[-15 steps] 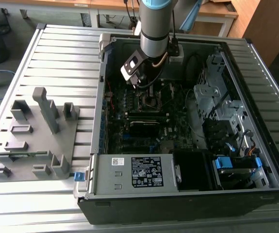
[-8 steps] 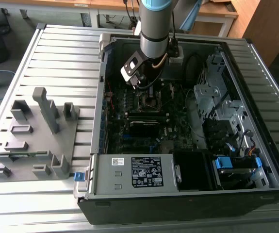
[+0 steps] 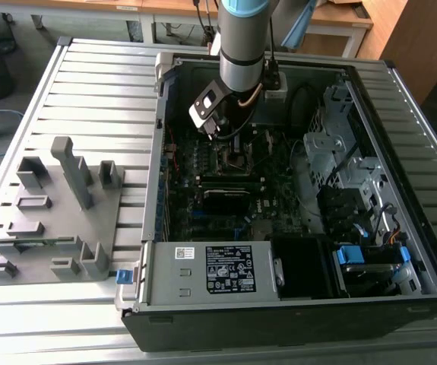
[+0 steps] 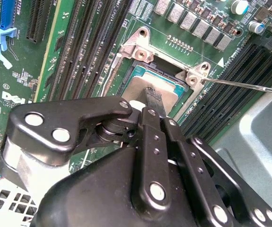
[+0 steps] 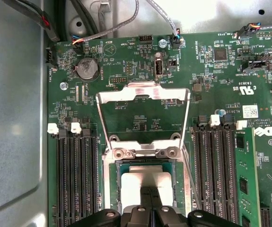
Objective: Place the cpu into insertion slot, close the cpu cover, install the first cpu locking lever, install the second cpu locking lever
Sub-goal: 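Place the cpu into insertion slot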
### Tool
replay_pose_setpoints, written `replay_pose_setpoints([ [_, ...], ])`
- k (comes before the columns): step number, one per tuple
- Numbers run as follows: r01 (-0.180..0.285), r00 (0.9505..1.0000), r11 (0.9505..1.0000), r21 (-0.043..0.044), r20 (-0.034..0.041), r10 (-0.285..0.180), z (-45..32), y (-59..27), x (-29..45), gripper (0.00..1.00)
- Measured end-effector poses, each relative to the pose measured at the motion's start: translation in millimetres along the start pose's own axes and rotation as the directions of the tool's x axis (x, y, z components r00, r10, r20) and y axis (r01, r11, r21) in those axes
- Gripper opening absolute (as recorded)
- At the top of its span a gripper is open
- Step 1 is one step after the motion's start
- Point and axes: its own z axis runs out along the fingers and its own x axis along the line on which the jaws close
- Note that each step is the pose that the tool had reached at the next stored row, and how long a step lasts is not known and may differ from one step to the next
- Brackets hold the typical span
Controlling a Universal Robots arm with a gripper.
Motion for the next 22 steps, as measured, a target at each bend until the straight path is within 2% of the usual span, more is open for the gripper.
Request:
replay_pose_setpoints([
  [16,0.0,1.0,1.0,-0.0006,-0.001,0.0,-0.5,0.1,0.2,0.1],
  [22,0.0,1.0,1.0,-0.0001,-0.0002,0.0,-10.4,0.6,0.5,0.1],
])
